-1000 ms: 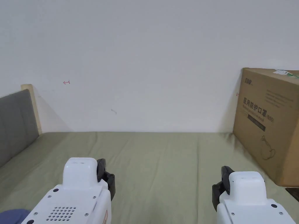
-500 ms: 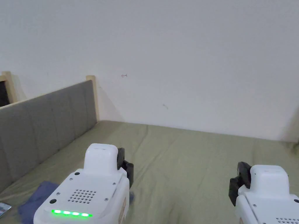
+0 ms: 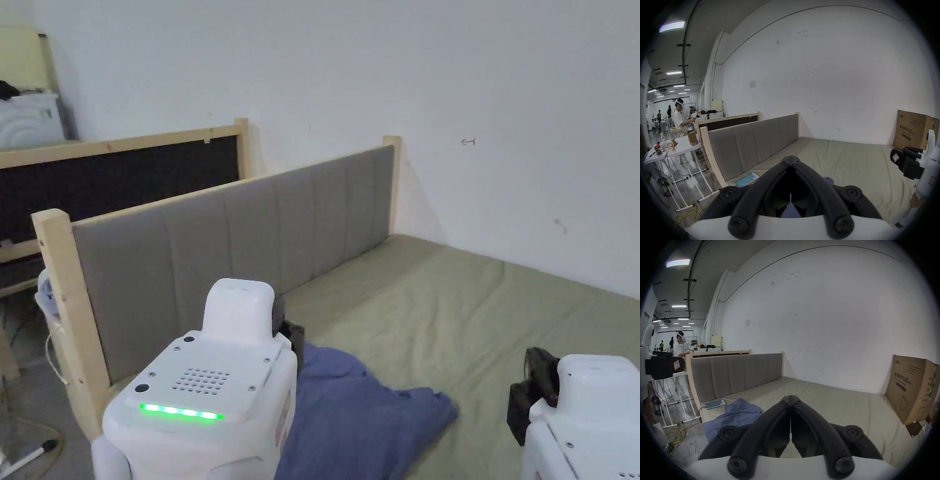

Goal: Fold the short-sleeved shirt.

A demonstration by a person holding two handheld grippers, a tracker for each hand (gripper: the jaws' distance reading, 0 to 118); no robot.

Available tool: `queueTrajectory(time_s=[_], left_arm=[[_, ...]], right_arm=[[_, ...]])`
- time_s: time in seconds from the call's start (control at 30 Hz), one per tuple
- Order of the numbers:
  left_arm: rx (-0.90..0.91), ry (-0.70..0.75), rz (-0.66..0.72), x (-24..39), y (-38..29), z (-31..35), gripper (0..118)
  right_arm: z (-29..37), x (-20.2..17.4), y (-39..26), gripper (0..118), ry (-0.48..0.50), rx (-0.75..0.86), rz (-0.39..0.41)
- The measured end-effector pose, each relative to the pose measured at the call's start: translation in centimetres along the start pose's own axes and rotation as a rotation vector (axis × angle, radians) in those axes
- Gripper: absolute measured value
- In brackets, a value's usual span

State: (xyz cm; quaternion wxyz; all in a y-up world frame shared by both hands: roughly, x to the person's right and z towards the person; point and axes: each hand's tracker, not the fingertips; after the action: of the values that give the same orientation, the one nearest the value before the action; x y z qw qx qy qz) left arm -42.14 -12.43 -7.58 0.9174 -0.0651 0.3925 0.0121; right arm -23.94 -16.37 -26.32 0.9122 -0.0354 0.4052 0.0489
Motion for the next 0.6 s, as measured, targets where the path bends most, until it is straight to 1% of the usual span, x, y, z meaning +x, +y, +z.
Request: queueTrajectory(time_s=[0.07,0.17,0.2,0.27,0.37,0.4,0.47,0.5,0.57,0.6], left_arm=[[-0.03,0.016,-0.002,-0.1,-0.5,-1.0,0],[-0.137,-0.019,0.089,-0.8,-1.8,-3.8,0],[-0.18,-0.032,0.113,-1.0,-2.5,-5.2,0],[-0.273,-0.039,0.118,-1.0,-4.5,-8.7,0],[-0.449,-0.078,0.118,-0.8,-9.5,-15.5,0],[-0.559,-0.079,0.126,-0.9,-11.8,-18.0,0],[-0.74,-0.086,0.188,-1.1,-16.1,-21.5,0],[-0.789,-0.086,0.209,-1.2,-18.2,-22.5,0],[-0.869,-0.069,0.177,-1.0,-20.9,-24.0,0],[-0.874,-0.087,0.185,-0.8,-22.4,-25.1,0]], right_arm=[[-0.1,-0.6,-0.2,0,0.013,-0.007,0.015],[-0.3,-1.0,-0.5,0,0.019,-0.015,0.032],[-0.3,-1.0,-0.6,0,0.019,-0.022,0.035],[-0.5,-0.9,-1.0,0,0.019,-0.038,0.038],[-1.0,-0.8,-1.8,0,0.015,-0.07,0.037],[-1.2,-0.7,-2.1,0,0.016,-0.085,0.036],[-1.4,-0.5,-2.8,0,0.013,-0.108,0.04],[-1.5,-0.3,-3.2,0,0.009,-0.122,0.049],[-1.8,0.1,-3.8,0,-0.001,-0.15,0.075],[-2.0,0.3,-4.2,0,-0.007,-0.163,0.082]])
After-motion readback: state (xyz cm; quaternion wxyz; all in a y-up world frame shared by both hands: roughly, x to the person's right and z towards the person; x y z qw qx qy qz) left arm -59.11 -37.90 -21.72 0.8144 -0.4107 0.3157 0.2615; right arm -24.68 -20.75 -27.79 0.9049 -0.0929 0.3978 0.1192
